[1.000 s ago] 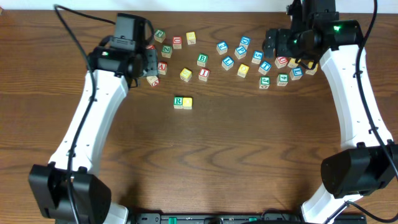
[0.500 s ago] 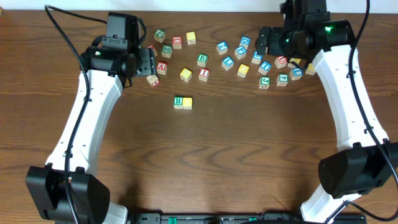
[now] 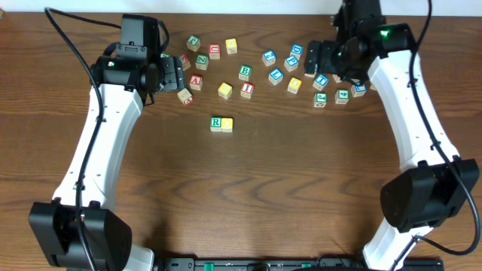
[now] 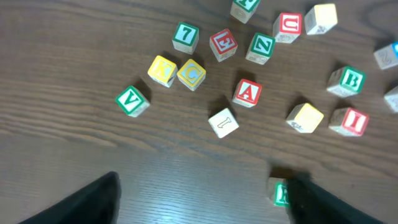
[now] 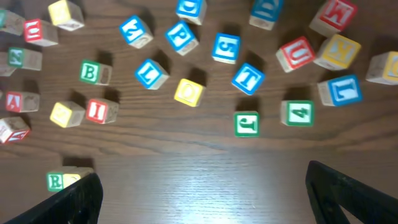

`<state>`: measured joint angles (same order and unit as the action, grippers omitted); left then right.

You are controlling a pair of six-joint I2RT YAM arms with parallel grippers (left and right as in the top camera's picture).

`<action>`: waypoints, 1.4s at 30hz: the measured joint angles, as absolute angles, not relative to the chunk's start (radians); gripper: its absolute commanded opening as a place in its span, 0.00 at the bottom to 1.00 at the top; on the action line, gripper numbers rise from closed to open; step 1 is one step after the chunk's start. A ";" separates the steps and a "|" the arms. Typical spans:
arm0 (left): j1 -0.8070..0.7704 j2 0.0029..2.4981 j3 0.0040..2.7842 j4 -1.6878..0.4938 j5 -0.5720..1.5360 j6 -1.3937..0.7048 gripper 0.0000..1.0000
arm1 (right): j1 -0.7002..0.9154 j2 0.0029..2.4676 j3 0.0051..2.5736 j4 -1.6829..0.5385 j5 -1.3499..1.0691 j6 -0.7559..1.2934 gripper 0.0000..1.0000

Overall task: Spell out ROBOT
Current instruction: 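Move the right gripper over the green B block in the cluster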

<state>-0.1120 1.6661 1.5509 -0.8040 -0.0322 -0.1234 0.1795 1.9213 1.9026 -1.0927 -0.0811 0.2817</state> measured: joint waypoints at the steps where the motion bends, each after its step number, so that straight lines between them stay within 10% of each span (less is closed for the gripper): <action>1: -0.112 1.666 1.551 -0.804 -0.033 -0.126 0.70 | 0.191 1.922 1.903 -1.086 -0.081 0.282 0.94; 21: -0.107 1.666 1.551 -0.778 -0.121 -0.130 0.71 | 0.377 2.231 2.356 -1.005 -0.110 0.314 0.68; 30: -0.052 1.666 1.551 -0.789 -0.138 -0.130 0.99 | 0.470 2.449 2.379 -0.944 -0.015 0.434 0.66; 42: -0.047 1.666 1.551 -0.801 -0.138 -0.131 0.99 | 0.496 2.570 2.379 -0.881 0.060 0.552 0.57</action>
<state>-0.0467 1.6661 1.5509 -0.8009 -0.1379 -0.1307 0.4961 2.5698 2.3787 -0.8810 0.0601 0.5518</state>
